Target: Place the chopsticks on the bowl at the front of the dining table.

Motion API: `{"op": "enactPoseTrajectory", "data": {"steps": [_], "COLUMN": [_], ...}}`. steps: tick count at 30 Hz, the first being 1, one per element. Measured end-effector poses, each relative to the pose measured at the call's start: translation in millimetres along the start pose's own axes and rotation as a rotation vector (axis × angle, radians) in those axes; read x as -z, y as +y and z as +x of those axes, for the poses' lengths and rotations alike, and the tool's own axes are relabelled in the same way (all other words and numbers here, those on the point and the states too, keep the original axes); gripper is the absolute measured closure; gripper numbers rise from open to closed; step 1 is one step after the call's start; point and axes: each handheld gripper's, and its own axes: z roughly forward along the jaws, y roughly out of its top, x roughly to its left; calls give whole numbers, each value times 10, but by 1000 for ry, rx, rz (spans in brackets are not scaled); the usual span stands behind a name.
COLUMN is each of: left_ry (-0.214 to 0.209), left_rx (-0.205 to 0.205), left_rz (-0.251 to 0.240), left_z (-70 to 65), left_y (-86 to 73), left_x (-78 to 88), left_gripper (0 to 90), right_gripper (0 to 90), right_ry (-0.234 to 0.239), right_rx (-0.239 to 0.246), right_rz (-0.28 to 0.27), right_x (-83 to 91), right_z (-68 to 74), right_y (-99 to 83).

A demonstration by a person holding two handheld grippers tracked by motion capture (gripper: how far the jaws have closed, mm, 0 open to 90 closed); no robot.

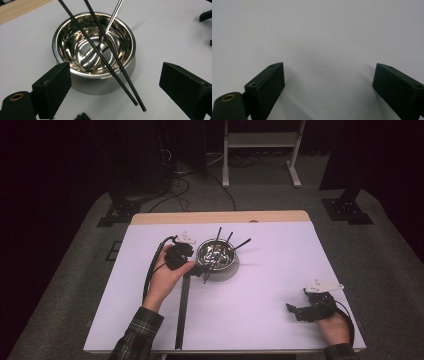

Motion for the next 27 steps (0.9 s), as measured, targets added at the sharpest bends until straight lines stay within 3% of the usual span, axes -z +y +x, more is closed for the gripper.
{"op": "enactPoseTrajectory", "data": {"steps": [8,20,27], "left_ry": [18,34,49], "left_rx": [0,8,43], "left_rz": [-13,-23,-12], "left_z": [144,367,451], "left_y": [242,615,805], "left_x": [-138,-489,-743], "left_gripper": [95,95,95], "right_gripper": [91,91,91], "right_ry": [0,1,1], "right_rx": [0,-1,0], "right_rz": [0,1,0], "right_x": [0,1,0], "right_z": [-1,-1,-2], "right_y": [0,0,0]}}
